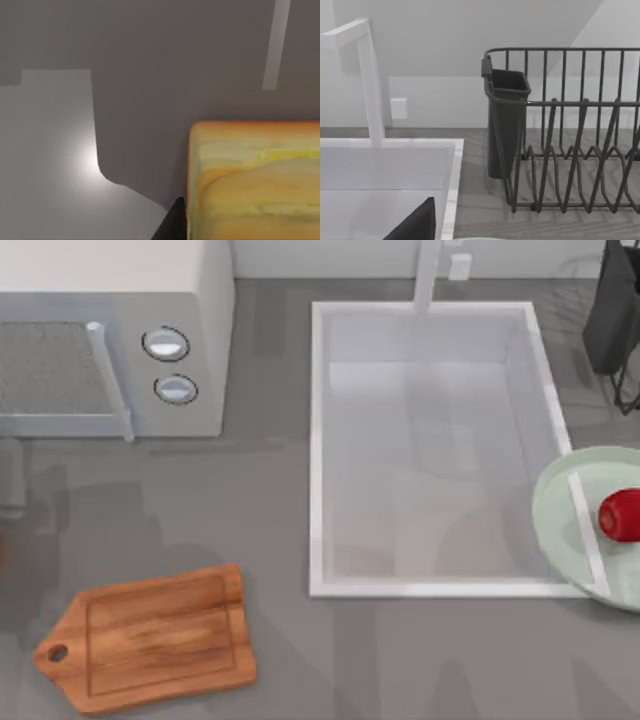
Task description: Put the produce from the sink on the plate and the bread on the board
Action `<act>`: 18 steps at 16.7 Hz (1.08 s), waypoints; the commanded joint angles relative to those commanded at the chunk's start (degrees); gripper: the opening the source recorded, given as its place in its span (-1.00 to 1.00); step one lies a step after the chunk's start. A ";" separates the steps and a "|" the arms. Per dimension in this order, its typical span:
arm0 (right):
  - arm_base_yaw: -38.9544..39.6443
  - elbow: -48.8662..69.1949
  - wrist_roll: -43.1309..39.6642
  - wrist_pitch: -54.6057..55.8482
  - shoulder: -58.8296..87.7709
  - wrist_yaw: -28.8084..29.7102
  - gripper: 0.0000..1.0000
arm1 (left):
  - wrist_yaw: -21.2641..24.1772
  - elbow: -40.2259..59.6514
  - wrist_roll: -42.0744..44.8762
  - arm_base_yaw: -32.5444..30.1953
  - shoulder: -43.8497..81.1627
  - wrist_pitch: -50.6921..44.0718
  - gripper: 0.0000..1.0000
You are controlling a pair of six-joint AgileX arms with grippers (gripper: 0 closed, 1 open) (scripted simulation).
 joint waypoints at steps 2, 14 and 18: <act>0.00 0.00 0.00 0.00 0.00 0.00 1.00 | 0.00 0.00 0.00 0.00 0.00 0.00 -1.00; 0.00 0.00 0.00 0.00 0.00 0.00 1.00 | -3.00 -0.74 2.35 3.75 -3.81 -5.99 -1.00; 0.00 0.00 0.00 0.00 0.00 0.00 1.00 | -4.11 5.20 3.43 5.41 -7.71 -13.27 -1.00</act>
